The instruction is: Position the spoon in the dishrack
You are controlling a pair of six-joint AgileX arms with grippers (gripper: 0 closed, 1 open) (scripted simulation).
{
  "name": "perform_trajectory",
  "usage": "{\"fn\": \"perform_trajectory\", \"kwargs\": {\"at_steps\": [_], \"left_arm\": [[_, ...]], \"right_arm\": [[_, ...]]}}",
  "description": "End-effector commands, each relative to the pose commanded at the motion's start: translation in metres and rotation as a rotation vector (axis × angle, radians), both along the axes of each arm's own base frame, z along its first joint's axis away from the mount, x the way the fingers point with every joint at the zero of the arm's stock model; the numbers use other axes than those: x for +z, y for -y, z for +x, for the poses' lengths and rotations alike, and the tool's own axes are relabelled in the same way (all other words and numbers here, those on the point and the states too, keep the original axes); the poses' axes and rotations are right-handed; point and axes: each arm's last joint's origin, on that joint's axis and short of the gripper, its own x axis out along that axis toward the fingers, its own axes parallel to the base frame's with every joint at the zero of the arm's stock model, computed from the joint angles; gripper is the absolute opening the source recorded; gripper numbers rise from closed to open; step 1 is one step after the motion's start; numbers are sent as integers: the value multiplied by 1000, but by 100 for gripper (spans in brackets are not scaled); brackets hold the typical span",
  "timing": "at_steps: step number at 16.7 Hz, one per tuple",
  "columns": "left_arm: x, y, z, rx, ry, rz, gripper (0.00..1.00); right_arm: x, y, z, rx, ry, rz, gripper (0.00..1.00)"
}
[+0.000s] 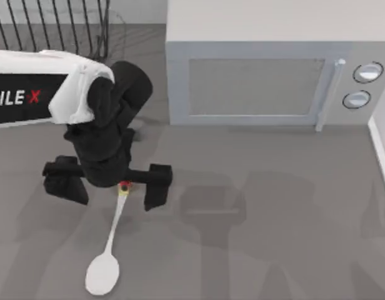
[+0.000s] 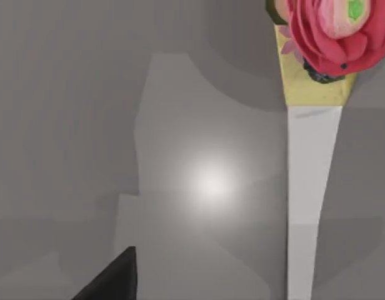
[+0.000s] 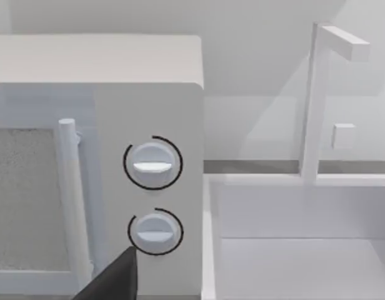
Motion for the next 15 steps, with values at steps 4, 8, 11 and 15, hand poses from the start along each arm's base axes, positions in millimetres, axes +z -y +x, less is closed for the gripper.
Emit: {"fn": "perform_trajectory", "kwargs": {"at_steps": [4,8,11,15], "left_arm": [[-39,-1,-3,0,-5,3,100],[-42,-1,-4,0,-7,4,100],[-42,-1,-4,0,-7,4,85],[-42,-1,-4,0,-7,4,55]], "right_arm": [[0,0,0,0,0,0,100],[0,0,0,0,0,0,100],[0,0,0,0,0,0,100],[0,0,0,0,0,0,100]]}}
